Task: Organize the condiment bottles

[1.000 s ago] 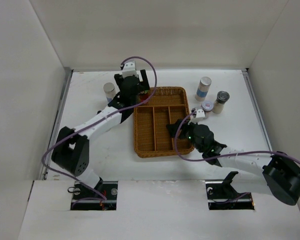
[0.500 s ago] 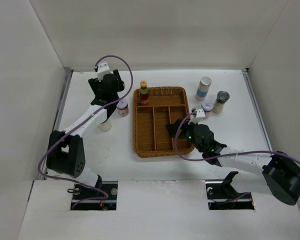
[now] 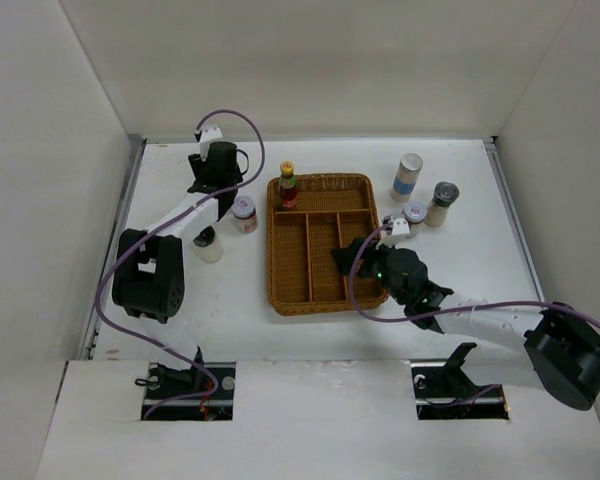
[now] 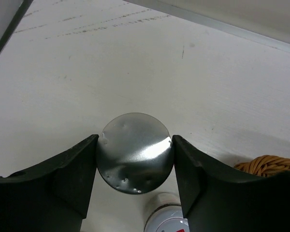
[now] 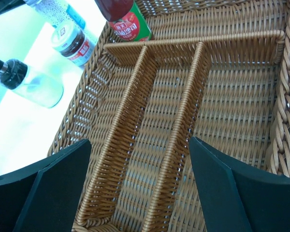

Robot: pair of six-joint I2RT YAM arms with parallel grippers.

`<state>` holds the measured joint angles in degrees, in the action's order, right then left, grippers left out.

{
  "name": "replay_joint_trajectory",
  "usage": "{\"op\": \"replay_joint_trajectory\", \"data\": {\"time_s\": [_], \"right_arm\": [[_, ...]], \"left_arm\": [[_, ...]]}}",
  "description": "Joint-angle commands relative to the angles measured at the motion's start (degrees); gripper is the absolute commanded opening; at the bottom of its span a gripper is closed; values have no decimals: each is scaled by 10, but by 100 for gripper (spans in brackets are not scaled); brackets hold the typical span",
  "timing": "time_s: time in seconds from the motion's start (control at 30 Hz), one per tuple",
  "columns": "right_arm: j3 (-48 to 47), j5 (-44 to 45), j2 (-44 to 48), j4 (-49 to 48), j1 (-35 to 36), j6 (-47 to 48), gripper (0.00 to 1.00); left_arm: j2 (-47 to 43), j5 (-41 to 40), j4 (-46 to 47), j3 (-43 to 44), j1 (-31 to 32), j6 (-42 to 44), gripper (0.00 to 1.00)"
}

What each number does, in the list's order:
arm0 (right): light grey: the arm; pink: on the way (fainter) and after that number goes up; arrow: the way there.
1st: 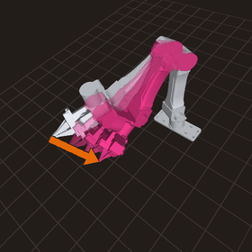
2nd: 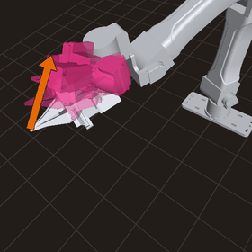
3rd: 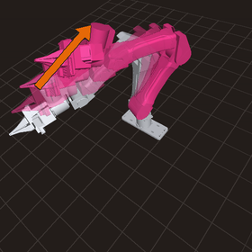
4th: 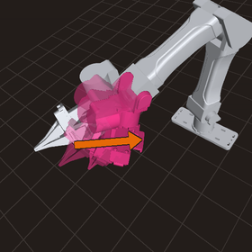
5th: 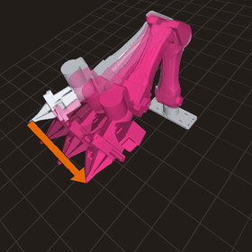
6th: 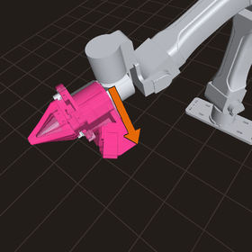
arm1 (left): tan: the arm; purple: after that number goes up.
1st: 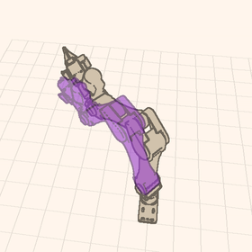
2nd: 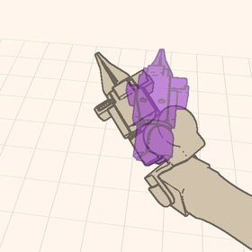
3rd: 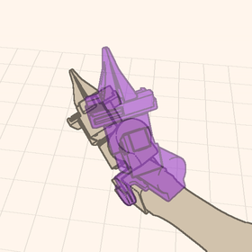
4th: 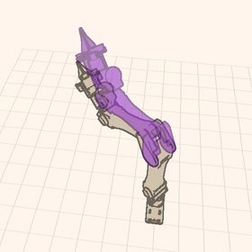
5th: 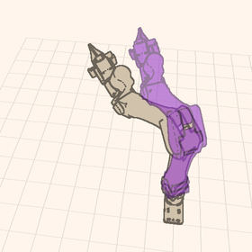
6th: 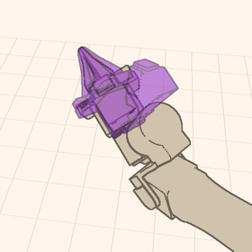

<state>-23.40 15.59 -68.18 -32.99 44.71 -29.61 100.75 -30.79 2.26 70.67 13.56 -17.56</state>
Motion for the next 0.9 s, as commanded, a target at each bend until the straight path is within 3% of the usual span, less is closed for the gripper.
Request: {"op": "replay_joint_trajectory", "data": {"time_s": [0.0, 0.07, 0.13, 0.37, 0.57, 0.87], "right_arm": [[2, -5, 13, -32, 3, 2, 89], [5, -10, 9, -33, -2, -4, 89], [1, -10, 13, -25, -1, -3, 89], [2, -11, 8, -31, -3, -5, 89], [3, -11, 0, -35, -6, -9, 89], [11, -3, 4, -46, -13, -11, 89]], "left_arm": [[-1, 6, 14, 28, -12, 2, 48], [-10, 6, 17, 22, -17, 3, 35], [-41, -2, 33, 5, -17, 1, 30], [-218, -75, 114, -58, 15, 26, 29], [-326, -102, 122, -116, 111, 56, 29], [-348, -111, 83, -153, 278, 32, 30]]}}
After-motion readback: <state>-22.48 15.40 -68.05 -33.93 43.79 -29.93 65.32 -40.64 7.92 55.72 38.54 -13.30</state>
